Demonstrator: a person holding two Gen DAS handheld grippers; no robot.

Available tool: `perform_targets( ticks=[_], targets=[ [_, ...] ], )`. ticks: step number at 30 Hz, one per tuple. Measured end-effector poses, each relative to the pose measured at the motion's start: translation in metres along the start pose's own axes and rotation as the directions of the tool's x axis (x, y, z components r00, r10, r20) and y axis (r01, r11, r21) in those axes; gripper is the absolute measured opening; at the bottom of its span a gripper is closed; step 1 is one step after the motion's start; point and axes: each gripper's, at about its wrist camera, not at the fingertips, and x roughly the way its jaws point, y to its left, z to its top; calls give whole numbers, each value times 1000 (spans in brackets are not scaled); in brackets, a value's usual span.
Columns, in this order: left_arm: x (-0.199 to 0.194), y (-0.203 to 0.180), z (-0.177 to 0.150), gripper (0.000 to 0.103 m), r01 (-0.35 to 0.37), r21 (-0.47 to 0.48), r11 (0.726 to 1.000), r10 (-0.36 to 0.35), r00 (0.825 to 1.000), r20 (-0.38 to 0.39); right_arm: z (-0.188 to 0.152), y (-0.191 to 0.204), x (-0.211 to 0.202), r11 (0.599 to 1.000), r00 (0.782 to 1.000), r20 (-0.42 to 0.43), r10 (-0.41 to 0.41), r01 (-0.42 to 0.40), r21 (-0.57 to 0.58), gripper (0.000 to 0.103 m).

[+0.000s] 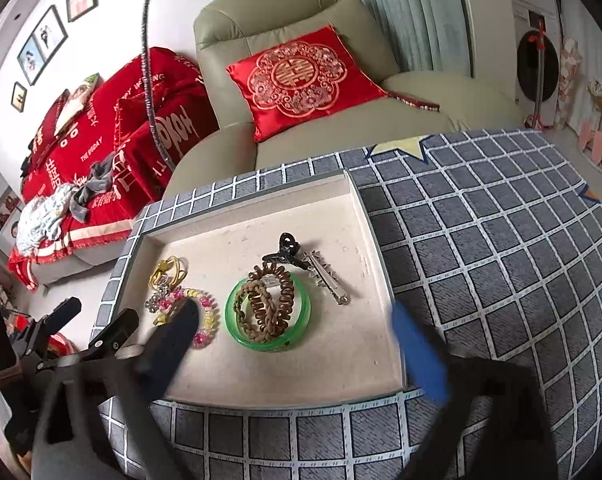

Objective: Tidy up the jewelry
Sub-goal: 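Withdraw both tools from the tray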

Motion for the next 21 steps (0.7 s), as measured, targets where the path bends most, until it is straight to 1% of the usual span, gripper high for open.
perform_targets(
  ticks=[4,12,21],
  targets=[
    [-13,1,-8,103,2,1,1000,-2,1000,2,-8,5,-12,999,999,39,-4,5,-33,103],
    [-41,3,-30,103,12,-21,1000,-11,1000,7,-32,7,-26,998,999,13,-31,31,-53,103],
    [-68,2,-56,103,5,-48,999,-3,999,38,-66,15,-47,989,994,61,-87,94,-116,103]
  ],
)
